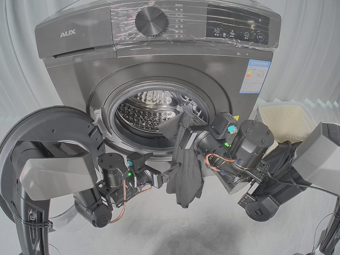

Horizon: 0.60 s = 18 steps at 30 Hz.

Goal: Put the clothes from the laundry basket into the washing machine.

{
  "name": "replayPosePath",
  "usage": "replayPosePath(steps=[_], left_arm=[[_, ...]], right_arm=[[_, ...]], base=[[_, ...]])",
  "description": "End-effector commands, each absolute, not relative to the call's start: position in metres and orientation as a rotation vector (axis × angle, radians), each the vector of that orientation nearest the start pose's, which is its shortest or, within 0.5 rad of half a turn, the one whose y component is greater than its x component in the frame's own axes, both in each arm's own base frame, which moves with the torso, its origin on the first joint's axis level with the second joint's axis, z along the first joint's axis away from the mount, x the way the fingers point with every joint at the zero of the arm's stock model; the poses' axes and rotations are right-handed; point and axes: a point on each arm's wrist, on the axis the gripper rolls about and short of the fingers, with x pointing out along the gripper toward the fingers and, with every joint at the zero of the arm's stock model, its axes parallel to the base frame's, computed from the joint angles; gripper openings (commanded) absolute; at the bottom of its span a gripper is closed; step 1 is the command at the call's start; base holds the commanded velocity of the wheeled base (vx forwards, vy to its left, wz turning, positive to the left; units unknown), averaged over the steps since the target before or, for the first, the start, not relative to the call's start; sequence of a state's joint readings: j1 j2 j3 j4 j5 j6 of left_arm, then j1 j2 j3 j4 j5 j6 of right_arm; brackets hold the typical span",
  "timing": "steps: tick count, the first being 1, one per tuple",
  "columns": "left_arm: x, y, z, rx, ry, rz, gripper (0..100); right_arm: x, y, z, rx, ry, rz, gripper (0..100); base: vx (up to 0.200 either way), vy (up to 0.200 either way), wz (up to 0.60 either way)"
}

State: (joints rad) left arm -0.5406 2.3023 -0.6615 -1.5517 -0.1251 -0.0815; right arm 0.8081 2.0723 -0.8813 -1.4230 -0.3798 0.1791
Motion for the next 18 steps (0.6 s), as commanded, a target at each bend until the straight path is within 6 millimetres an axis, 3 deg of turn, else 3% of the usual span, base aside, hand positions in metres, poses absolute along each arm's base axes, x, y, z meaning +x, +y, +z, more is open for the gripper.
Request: replayPosePath(steps=[1,3,11,18], left_arm=[[0.318,-0.192,0.053,-0.076,0.044,-0.655,100],[0.324,-0.193,0.069,-0.092,-0.016,-0.65,100],[0.328,-0.191,0.088,-0.102,-0.084,-0.643,100],[0.313,-0.199,0.096,-0.104,-0.089,-0.702,100]], right_arm=[[0.266,0.268,0.151,0.305,-0.152,0.448,0],[0.263,0.271,0.15,0.304,-0.148,0.459,0],[0.257,0.276,0.147,0.303,-0.138,0.48,0],[0.257,0.28,0.142,0.296,-0.125,0.483,0]], base=[[0.0,0.0,0.0],[0.0,0.0,0.0],[0.0,0.0,0.0],[0.0,0.0,0.0]])
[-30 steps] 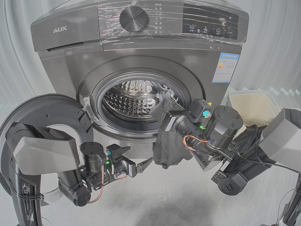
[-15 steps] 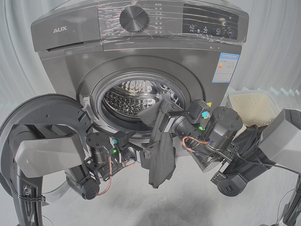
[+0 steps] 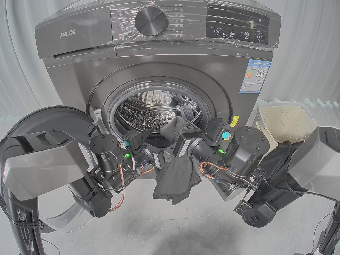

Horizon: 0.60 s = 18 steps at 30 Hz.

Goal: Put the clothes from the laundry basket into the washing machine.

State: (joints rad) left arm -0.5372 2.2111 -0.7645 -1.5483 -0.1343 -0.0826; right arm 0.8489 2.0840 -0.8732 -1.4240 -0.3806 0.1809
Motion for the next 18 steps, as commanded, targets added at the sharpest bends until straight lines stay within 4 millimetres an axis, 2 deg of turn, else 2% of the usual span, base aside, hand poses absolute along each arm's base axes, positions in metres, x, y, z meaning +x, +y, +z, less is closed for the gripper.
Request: replayPosePath(steps=[1,9,18], left_arm=[[0.31,-0.201,0.095,-0.103,-0.081,-0.715,100],[0.291,-0.205,0.088,-0.085,-0.024,-0.816,100],[0.283,-0.201,0.084,-0.061,-0.003,-0.883,100]], right_arm=[[0.257,0.28,0.142,0.296,-0.126,0.481,0],[0.264,0.278,0.145,0.3,-0.136,0.465,0],[0.272,0.272,0.145,0.3,-0.142,0.441,0]], base=[[0.0,0.0,0.0],[0.0,0.0,0.0],[0.0,0.0,0.0]])
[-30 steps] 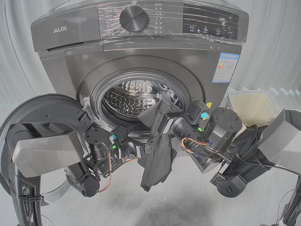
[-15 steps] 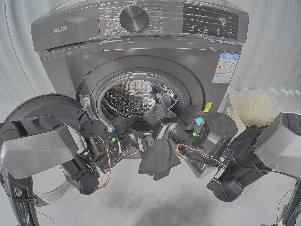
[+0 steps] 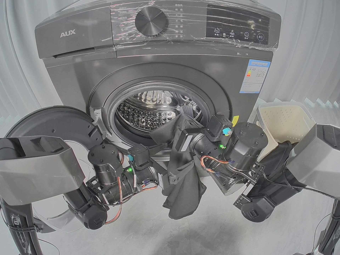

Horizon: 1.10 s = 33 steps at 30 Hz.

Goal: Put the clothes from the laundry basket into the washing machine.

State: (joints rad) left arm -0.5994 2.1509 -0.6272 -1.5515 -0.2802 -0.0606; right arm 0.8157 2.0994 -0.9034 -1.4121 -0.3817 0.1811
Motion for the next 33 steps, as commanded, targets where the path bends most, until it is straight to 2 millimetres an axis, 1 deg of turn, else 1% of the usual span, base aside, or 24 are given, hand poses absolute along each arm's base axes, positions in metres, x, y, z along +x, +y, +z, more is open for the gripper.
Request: replayPosePath(steps=[1,6,10,11,12,13,17,19,20,21,22,23,24,25,26,33], left_arm=[[0.283,-0.201,0.084,-0.06,-0.002,-0.883,100],[0.281,-0.199,0.082,-0.052,0.008,-0.891,100],[0.286,-0.202,0.081,-0.053,-0.004,-0.867,100],[0.291,-0.205,0.083,-0.047,-0.026,-0.843,100],[0.291,-0.205,0.083,-0.047,-0.026,-0.843,100],[0.299,-0.21,0.084,-0.05,-0.053,-0.808,100],[0.305,-0.215,0.086,-0.054,-0.074,-0.802,100],[0.307,-0.218,0.084,-0.054,-0.071,-0.805,100],[0.311,-0.221,0.08,-0.054,-0.069,-0.803,100],[0.312,-0.221,0.08,-0.054,-0.071,-0.802,100],[0.317,-0.224,0.079,-0.057,-0.083,-0.79,100],[0.317,-0.224,0.079,-0.057,-0.083,-0.79,100],[0.326,-0.226,0.079,-0.064,-0.105,-0.753,100],[0.328,-0.227,0.077,-0.065,-0.107,-0.739,100],[0.331,-0.228,0.077,-0.068,-0.114,-0.721,0],[0.329,-0.228,0.084,-0.075,-0.133,-0.709,0]], right_arm=[[0.272,0.272,0.145,0.3,-0.142,0.441,0],[0.28,0.265,0.145,0.298,-0.146,0.412,0],[0.278,0.266,0.145,0.299,-0.143,0.418,0],[0.276,0.268,0.145,0.301,-0.142,0.424,0],[0.276,0.268,0.145,0.301,-0.142,0.424,0],[0.274,0.27,0.145,0.301,-0.141,0.433,0],[0.273,0.271,0.145,0.301,-0.139,0.436,0],[0.273,0.271,0.144,0.304,-0.139,0.436,0],[0.272,0.272,0.144,0.304,-0.138,0.44,0],[0.272,0.272,0.144,0.304,-0.138,0.44,0],[0.271,0.273,0.144,0.305,-0.137,0.444,0],[0.271,0.273,0.144,0.305,-0.137,0.444,0],[0.269,0.275,0.144,0.305,-0.134,0.45,0],[0.269,0.274,0.143,0.304,-0.132,0.45,0],[0.269,0.274,0.143,0.303,-0.131,0.448,0],[0.268,0.274,0.142,0.304,-0.128,0.451,0]], base=[[0.0,0.0,0.0],[0.0,0.0,0.0],[0.0,0.0,0.0],[0.0,0.0,0.0],[0.0,0.0,0.0],[0.0,0.0,0.0],[0.0,0.0,0.0],[0.0,0.0,0.0],[0.0,0.0,0.0],[0.0,0.0,0.0],[0.0,0.0,0.0],[0.0,0.0,0.0],[0.0,0.0,0.0],[0.0,0.0,0.0],[0.0,0.0,0.0],[0.0,0.0,0.0]])
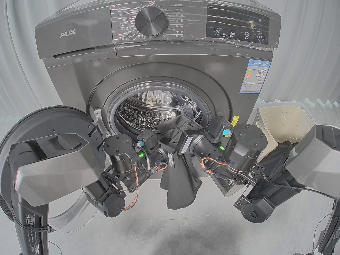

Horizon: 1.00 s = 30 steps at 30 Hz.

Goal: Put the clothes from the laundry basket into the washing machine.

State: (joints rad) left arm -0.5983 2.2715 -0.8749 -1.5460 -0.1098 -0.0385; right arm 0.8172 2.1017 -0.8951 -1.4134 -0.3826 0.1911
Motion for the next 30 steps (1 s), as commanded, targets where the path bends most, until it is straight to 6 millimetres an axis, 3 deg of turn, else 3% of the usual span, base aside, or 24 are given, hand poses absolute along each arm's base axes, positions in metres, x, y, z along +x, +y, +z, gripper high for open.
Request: replayPosePath(steps=[1,6,7,12,19,25,30], left_arm=[[0.328,-0.226,0.089,-0.077,-0.142,-0.706,0],[0.321,-0.222,0.093,-0.076,-0.136,-0.704,0],[0.32,-0.221,0.093,-0.076,-0.135,-0.703,0],[0.321,-0.215,0.105,-0.086,-0.162,-0.661,0],[0.323,-0.182,0.142,-0.107,-0.249,-0.566,0],[0.306,-0.17,0.165,-0.12,-0.295,-0.559,0],[0.289,-0.161,0.176,-0.122,-0.304,-0.563,0]], right_arm=[[0.268,0.274,0.142,0.304,-0.128,0.451,0],[0.265,0.274,0.138,0.299,-0.118,0.463,0],[0.265,0.274,0.138,0.299,-0.118,0.463,100],[0.262,0.268,0.136,0.303,-0.096,0.459,100],[0.242,0.217,0.132,0.244,-0.014,0.431,100],[0.24,0.189,0.104,0.178,0.096,0.427,100],[0.237,0.192,0.079,0.136,0.173,0.488,100]], base=[[0.0,0.0,0.0],[0.0,0.0,0.0],[0.0,0.0,0.0],[0.0,0.0,0.0],[0.0,0.0,0.0],[0.0,0.0,0.0],[0.0,0.0,0.0]])
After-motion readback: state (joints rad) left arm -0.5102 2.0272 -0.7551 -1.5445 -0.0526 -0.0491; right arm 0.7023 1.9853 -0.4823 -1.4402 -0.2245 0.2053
